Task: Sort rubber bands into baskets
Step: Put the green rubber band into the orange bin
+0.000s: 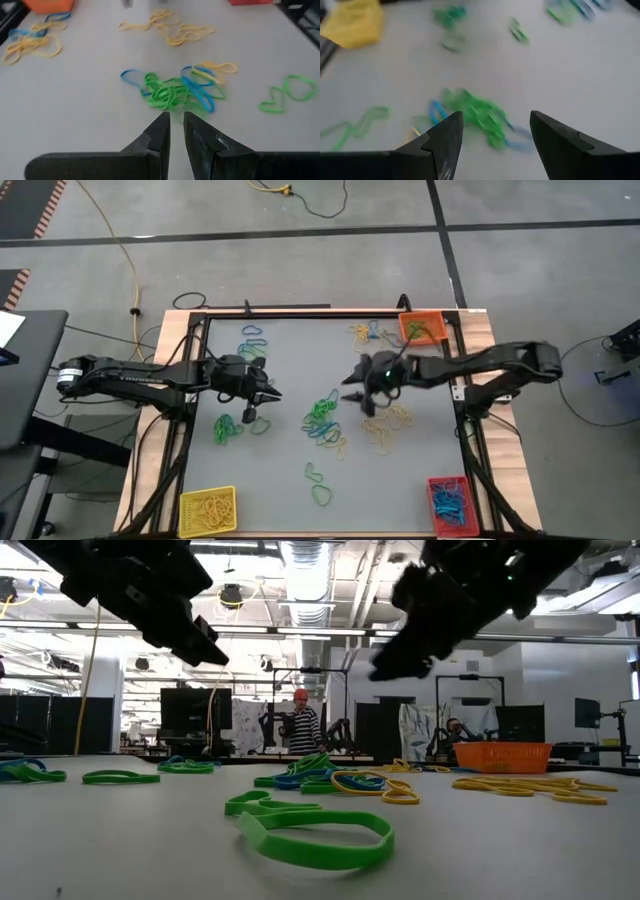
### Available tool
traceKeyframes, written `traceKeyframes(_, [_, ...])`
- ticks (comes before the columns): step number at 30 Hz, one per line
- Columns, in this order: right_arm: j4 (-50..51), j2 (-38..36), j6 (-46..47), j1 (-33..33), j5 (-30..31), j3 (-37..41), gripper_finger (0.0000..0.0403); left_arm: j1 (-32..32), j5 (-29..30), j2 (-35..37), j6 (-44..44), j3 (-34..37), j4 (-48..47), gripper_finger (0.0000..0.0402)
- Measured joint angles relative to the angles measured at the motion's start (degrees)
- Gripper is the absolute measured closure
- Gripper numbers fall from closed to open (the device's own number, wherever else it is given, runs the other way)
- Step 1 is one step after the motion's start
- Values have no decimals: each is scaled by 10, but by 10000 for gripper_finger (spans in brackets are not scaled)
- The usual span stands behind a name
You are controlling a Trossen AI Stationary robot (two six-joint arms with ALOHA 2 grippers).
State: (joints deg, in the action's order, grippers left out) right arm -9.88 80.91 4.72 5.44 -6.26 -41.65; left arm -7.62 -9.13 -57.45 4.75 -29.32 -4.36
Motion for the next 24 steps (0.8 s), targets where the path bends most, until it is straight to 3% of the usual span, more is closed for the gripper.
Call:
traceKeyframes(5, [-154, 92, -2, -28, 1, -1, 144, 0, 72, -1, -11, 0, -58, 356])
traceKeyframes(10, [-158, 156, -2, -27, 0, -29, 144, 0, 107, -27, -26, 0, -98, 356])
traceKeyframes(16, [-158, 178, -1, -37, -24, -55, 144, -14, 203, -97, -55, 0, -119, 345])
traceKeyframes(20, [-158, 170, -1, -44, -24, -58, 144, -44, 204, -138, -58, 0, -115, 327])
traceKeyframes(24, [-155, 163, -1, -50, -24, -58, 144, -82, 166, -182, -43, 0, -95, 310])
